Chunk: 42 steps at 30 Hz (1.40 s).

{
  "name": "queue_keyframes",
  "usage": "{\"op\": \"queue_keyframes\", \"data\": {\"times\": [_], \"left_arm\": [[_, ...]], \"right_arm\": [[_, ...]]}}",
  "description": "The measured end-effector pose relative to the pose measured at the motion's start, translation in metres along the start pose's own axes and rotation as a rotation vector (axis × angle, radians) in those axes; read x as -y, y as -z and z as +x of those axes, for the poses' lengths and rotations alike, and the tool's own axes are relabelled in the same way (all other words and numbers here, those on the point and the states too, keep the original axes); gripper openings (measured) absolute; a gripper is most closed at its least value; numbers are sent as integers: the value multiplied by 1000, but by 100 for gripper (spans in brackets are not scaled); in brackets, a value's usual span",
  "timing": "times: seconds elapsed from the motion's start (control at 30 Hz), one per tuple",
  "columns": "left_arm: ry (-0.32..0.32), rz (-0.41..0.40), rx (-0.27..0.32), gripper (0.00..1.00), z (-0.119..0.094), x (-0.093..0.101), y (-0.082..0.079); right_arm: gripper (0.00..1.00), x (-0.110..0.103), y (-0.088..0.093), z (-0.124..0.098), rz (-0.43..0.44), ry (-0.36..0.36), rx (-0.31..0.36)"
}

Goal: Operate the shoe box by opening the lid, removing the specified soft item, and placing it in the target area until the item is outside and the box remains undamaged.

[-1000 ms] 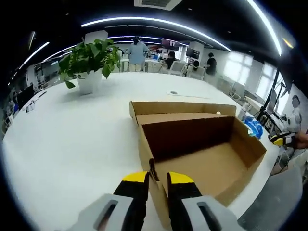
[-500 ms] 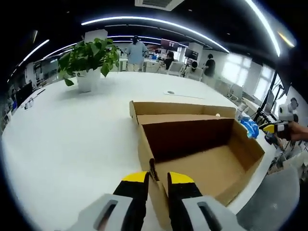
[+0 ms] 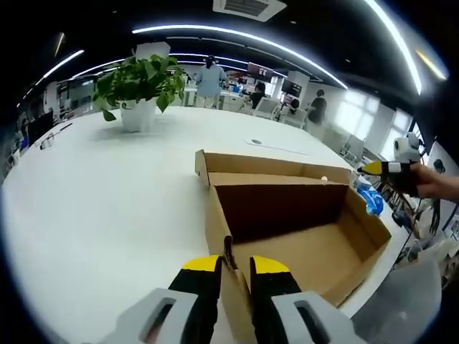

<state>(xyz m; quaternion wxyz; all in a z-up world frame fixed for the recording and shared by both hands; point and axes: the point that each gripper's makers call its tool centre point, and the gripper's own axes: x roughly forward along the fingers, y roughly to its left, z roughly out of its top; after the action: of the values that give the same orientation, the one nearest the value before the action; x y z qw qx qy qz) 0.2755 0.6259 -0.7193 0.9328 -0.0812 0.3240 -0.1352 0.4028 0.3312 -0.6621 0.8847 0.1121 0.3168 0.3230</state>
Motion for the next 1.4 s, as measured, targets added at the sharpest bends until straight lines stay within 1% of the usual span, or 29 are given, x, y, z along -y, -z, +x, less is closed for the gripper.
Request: {"op": "queue_keyframes", "data": {"times": [0.1,0.23,0.37,0.43,0.57,0.7,0.77,0.87,0.93,0.97,1.03,1.1,1.2,1.33,1.4], "left_arm": [[1,-15,7,15,0,0,0],[5,-46,16,15,-1,-1,1],[2,-75,31,15,-1,-1,1],[1,-82,37,15,-1,-1,1],[2,-85,42,15,-1,-1,1],[2,-84,44,15,-1,-2,1],[4,-82,44,15,-1,-2,1],[2,-86,45,15,0,-2,1],[0,-87,45,15,-1,-1,1],[0,-87,46,15,-1,-2,2],[1,-87,46,15,-1,-1,2],[1,-84,44,15,-1,-1,2],[0,-77,40,15,-2,0,3],[-3,-76,40,15,-1,-1,3],[-3,-74,39,15,-1,-1,3]], "right_arm": [[25,2,-4,12,24,17,0],[26,8,-5,27,57,50,-26],[26,10,-11,39,93,72,-23],[26,16,-14,47,107,90,-23],[26,22,-15,61,132,129,-44],[27,26,-12,74,124,155,-82],[27,24,-11,78,124,165,-93],[27,17,-9,79,124,176,-104],[26,15,-5,80,125,189,-124],[26,17,-3,79,122,212,-134],[22,18,2,80,146,233,-160],[19,17,5,82,153,235,-171],[19,14,10,82,128,240,-202],[16,10,16,81,90,254,-240],[14,11,16,80,81,264,-244]]}}
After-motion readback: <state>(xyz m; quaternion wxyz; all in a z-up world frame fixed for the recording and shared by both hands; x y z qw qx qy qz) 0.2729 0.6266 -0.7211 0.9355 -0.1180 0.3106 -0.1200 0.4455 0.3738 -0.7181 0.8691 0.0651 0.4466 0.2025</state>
